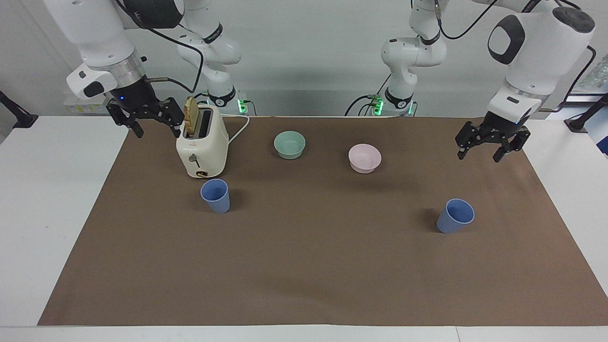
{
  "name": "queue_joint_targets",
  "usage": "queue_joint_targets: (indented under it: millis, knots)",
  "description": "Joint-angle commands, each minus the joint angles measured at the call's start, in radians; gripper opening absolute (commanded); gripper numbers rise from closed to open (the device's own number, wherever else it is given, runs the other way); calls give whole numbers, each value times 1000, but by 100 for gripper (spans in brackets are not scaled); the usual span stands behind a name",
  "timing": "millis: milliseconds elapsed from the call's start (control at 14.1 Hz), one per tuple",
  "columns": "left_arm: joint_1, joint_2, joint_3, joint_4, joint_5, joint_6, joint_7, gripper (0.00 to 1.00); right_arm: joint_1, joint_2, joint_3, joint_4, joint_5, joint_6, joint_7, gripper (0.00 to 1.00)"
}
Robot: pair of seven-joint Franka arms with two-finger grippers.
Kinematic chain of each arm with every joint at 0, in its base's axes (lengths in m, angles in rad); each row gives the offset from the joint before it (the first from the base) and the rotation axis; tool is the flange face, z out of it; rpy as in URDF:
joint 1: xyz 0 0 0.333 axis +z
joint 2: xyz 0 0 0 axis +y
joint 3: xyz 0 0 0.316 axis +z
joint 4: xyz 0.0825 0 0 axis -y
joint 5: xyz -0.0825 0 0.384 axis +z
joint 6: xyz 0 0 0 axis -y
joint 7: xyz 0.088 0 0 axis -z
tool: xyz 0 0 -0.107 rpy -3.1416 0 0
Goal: Stack blue cups with both arms
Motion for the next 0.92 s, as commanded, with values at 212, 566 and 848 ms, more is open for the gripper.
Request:
queue_joint_targets:
  millis: [212,566,848]
  knots:
    - [62,118,-8,-36,-17,156,47,100,-15,-26,6,-33,17,16,-13,100]
    - [90,176,-8,-147,-22,349,58,100,-15,-25,6,-33,18,16,-13,100]
    - [105,240,-9,-147,-80,403,63,95,-15,-25,6,-33,17,16,-13,100]
